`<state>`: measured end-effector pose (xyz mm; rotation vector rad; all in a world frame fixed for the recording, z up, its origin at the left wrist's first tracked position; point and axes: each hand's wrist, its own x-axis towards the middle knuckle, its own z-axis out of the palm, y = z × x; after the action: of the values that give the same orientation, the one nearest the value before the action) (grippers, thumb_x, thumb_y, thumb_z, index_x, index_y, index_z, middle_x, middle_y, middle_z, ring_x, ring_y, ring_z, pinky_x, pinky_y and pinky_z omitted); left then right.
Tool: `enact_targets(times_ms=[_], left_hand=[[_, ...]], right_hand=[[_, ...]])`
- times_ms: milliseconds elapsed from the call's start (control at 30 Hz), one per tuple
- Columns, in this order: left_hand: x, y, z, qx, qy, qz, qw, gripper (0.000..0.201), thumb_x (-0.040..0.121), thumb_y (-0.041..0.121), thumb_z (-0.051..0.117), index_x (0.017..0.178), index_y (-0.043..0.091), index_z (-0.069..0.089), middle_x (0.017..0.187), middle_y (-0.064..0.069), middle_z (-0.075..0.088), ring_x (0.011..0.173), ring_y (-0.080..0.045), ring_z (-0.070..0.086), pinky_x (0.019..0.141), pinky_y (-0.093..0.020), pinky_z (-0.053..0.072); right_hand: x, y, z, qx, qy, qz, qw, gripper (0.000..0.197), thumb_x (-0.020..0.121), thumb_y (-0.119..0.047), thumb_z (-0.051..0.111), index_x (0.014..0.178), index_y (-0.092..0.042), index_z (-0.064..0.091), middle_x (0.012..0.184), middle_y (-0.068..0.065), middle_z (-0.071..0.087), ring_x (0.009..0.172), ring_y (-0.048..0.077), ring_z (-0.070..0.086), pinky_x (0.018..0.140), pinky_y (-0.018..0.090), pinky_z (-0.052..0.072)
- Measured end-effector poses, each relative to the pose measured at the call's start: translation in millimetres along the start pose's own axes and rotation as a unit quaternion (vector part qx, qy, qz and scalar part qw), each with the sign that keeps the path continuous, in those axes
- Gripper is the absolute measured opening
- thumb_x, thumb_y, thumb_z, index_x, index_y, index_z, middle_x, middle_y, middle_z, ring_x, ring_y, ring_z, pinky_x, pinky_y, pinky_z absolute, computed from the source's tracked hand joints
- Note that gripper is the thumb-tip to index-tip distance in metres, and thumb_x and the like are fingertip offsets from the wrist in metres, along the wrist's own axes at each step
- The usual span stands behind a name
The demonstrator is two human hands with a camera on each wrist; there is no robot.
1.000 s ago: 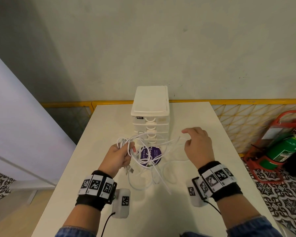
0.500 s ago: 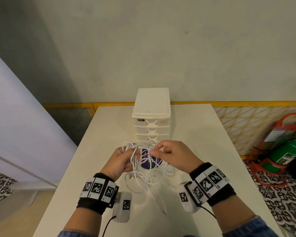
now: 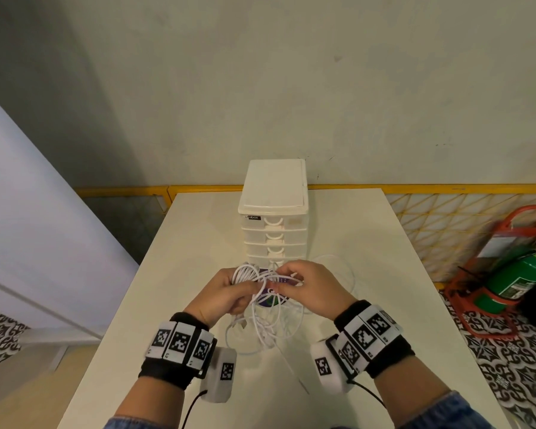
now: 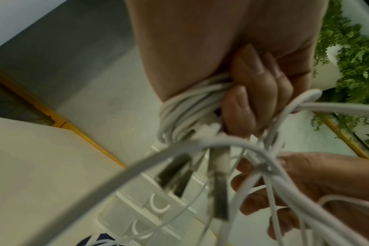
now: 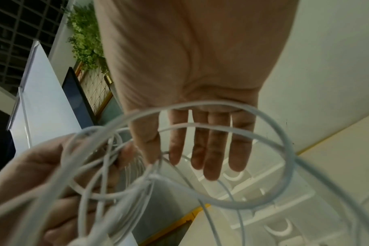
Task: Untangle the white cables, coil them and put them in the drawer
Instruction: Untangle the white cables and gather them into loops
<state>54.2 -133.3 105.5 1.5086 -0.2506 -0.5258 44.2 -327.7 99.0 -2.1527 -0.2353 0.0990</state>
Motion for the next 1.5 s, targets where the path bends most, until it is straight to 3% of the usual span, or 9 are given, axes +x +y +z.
enact_targets(times_ms=[200,267,367,633,733,867,1133,1367,1500], left_hand=[[-1,3,1,0.061,0.051,-0.005,0.997,0.008,0.068,0.010,0.063,0.060,0.010,0.063,0.043,-0.001,0.034,0.036,-0.011,0.026,0.042,-0.018,0.021],[-1,4,-3,0.121,0.087,0.005,0.989,0.009,0.074,0.006,0.068,0.067,0.002,0.063,0.042,0.000,0.039,0.038,-0.012,0.031,0.043,-0.021,0.026],[0,6,-7,0.235,0.100,0.009,0.967,0.030,0.083,0.007,0.068,0.060,0.026,0.068,0.048,0.009,0.047,0.045,-0.007,0.044,0.044,-0.025,0.037],[-4,21,-4,0.320,0.122,0.052,0.938,0.025,0.087,0.019,0.068,0.066,0.011,0.058,0.054,0.013,0.056,0.048,0.003,0.050,0.049,-0.013,0.036],[-4,23,-12,0.294,0.232,0.023,0.927,0.034,0.088,0.028,0.065,0.084,-0.005,0.058,0.064,-0.007,0.052,0.050,-0.013,0.050,0.042,-0.024,0.043],[-5,29,-24,0.209,0.341,0.020,0.916,0.036,0.086,0.022,0.066,0.092,-0.013,0.057,0.070,-0.018,0.051,0.060,-0.027,0.051,0.050,-0.042,0.052],[-8,32,-36,0.144,0.418,0.003,0.897,0.025,0.087,0.021,0.065,0.072,0.006,0.052,0.067,-0.015,0.046,0.058,-0.027,0.046,0.060,-0.049,0.055],[0,30,-9,0.073,0.284,-0.006,0.956,0.018,0.087,0.014,0.063,0.081,-0.003,0.061,0.050,-0.005,0.036,0.038,-0.012,0.029,0.033,-0.018,0.032],[2,32,8,0.038,0.229,0.006,0.973,0.019,0.093,0.010,0.054,0.088,0.001,0.070,0.044,0.000,0.031,0.035,-0.010,0.025,0.031,-0.018,0.035]], right_hand=[[1,5,4,0.070,-0.011,0.019,0.997,0.015,0.077,-0.008,0.068,0.085,-0.015,0.057,0.078,-0.005,0.066,0.059,-0.001,0.056,0.059,0.019,0.044],[0,6,-1,0.076,-0.003,0.026,0.997,0.016,0.077,-0.007,0.067,0.087,-0.016,0.059,0.083,-0.004,0.067,0.071,0.006,0.061,0.065,0.017,0.046],[-1,6,-8,0.000,0.029,0.009,1.000,0.018,0.074,-0.011,0.069,0.089,-0.017,0.063,0.078,-0.012,0.062,0.075,0.008,0.060,0.067,0.012,0.043],[-5,11,-23,-0.094,0.094,-0.010,0.991,0.009,0.074,-0.024,0.071,0.079,-0.026,0.064,0.078,-0.016,0.064,0.062,-0.008,0.054,0.061,0.017,0.041],[-7,20,-30,-0.088,0.069,0.005,0.994,0.006,0.078,-0.028,0.072,0.081,-0.024,0.070,0.077,-0.011,0.068,0.073,0.001,0.060,0.069,0.019,0.045],[-11,34,-39,-0.029,0.060,0.025,0.997,0.020,0.084,-0.029,0.067,0.064,-0.033,0.064,0.050,-0.012,0.055,0.051,0.001,0.050,0.059,0.017,0.042],[-13,65,-57,-0.064,0.182,0.082,0.978,0.019,0.089,-0.028,0.059,0.077,-0.014,0.063,0.057,-0.007,0.055,0.063,0.018,0.055,0.065,0.034,0.044],[-9,63,-44,-0.122,0.221,0.044,0.967,0.039,0.090,-0.020,0.057,0.128,-0.017,0.052,0.116,0.005,0.057,0.106,0.020,0.054,0.090,0.033,0.045],[-5,35,-21,-0.099,0.160,-0.054,0.981,0.046,0.086,-0.050,0.053,0.120,-0.020,0.058,0.114,-0.006,0.059,0.106,0.008,0.051,0.095,0.029,0.041]])
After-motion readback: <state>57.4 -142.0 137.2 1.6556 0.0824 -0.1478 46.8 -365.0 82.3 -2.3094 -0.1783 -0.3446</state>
